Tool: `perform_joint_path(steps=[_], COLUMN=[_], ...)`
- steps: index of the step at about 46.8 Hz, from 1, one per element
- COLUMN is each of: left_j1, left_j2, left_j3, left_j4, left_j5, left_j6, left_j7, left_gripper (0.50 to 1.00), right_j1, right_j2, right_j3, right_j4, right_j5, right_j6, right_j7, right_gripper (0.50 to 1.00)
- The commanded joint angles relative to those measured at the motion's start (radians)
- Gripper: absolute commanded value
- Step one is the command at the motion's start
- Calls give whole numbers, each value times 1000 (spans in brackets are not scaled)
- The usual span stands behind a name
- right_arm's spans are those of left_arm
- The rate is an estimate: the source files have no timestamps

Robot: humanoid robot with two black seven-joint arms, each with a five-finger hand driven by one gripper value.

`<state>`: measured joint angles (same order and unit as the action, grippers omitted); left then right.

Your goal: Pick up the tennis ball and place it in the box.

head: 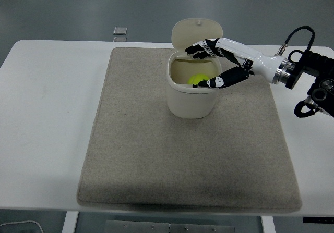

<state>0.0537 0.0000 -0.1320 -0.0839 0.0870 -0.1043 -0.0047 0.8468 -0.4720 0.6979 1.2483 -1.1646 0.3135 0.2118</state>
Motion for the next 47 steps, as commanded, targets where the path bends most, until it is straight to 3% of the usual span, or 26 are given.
perform_joint_path(steps=[1,8,13,21,29,41,47], left_j1=[0,0,0,0,0,0,0], left_j2=[0,0,0,0,0,0,0], left_j3=[2,0,0,0,0,0,0], left_j4=[0,0,0,0,0,0,0], left_j5=[0,0,0,0,-1,-1,-1], left_j6=[0,0,0,0,0,0,0], left_j7=[0,0,0,0,0,0,0], left_gripper=[992,992,992,992,992,992,992], right_j1=[3,11,11,8,0,-29,-34], right_j2=[-14,-83,-115,-146,-143,-96,-70], right_j3=[14,17,3,0,-1,-1,-1], right_j4=[0,-3,-21,-101,-248,-408,-457], right_j5=[68,276,399,537,677,852,922], right_j6=[67,232,297,297,297,297,297], right_j7=[0,-3,-3,-3,-9,-150,-192], right_gripper=[860,860,860,860,858,858,858])
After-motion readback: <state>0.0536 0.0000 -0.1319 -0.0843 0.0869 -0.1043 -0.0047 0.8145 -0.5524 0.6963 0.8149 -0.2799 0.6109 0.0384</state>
